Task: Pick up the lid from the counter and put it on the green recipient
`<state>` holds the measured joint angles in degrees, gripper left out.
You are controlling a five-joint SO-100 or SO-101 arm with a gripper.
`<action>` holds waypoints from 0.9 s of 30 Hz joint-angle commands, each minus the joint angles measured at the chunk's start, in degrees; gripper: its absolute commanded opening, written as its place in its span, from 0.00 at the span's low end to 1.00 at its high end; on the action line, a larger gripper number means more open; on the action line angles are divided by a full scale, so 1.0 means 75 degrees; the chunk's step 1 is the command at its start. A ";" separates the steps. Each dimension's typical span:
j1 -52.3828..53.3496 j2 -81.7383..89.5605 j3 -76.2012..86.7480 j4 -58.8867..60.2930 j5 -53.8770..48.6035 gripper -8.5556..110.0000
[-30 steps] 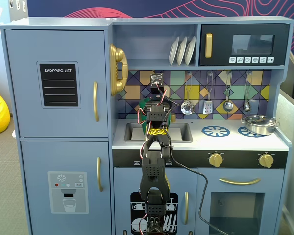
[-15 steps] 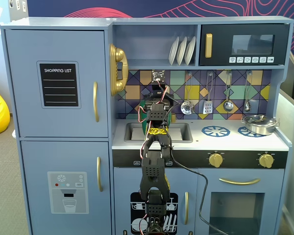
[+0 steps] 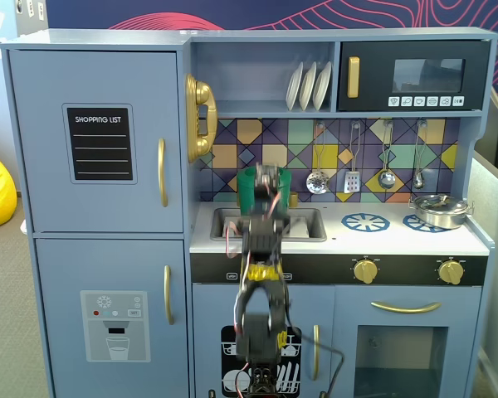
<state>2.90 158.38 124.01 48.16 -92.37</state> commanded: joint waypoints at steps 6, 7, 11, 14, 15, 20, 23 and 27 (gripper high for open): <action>-0.0223 0.3129 0.4254 0.2801 0.0223 0.07; -0.0352 0.3152 0.4488 0.2953 0.0539 0.07; -0.0633 0.3152 0.5367 0.3281 0.1137 0.08; -0.0645 0.3152 0.5965 0.3340 0.1324 0.09; -0.0645 0.3152 0.6152 0.3410 0.1289 0.09; -0.0926 0.3047 0.6363 0.4172 0.1641 0.09; -0.0785 0.3152 0.6363 0.4863 0.1078 0.09; -0.0691 0.3164 0.6363 0.5285 0.0621 0.10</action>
<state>-3.34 182.55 171.83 77.17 -86.48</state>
